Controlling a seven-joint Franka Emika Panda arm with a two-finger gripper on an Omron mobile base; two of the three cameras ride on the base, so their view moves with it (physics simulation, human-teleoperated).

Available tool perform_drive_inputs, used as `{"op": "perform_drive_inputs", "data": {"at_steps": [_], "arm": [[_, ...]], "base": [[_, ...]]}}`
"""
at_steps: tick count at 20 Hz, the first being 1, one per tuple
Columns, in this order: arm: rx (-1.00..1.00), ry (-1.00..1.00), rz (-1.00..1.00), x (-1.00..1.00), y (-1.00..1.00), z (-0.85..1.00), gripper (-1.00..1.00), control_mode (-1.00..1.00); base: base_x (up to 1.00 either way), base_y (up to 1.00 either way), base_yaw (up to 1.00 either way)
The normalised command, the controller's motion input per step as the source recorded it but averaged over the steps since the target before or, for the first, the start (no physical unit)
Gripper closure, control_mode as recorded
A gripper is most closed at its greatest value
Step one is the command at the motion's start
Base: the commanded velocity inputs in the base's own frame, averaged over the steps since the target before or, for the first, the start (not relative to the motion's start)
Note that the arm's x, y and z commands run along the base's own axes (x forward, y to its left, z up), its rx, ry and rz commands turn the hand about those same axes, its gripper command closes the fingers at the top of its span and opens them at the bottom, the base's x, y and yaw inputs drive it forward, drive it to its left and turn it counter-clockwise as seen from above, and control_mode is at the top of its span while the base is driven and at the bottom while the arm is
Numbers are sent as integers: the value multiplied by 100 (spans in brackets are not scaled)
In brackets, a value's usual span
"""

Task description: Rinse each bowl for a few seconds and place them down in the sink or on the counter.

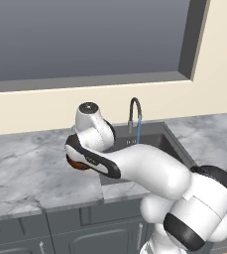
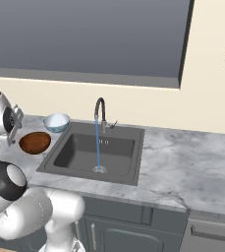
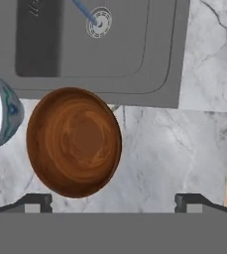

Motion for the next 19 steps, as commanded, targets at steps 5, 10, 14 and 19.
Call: {"op": "perform_drive_inputs", "data": {"at_steps": [5, 10, 14, 19], "arm": [[4, -9, 2, -25, -20, 93, -100, -100], [8, -12, 3, -31, -24, 85, -100, -100], [14, -18, 4, -47, -38, 67, -100, -100], [12, -17, 3, -63, -53, 54, -100, -100]], "base": [[0, 0, 0], [0, 0, 0], [0, 0, 0], [0, 0, 0]]}}
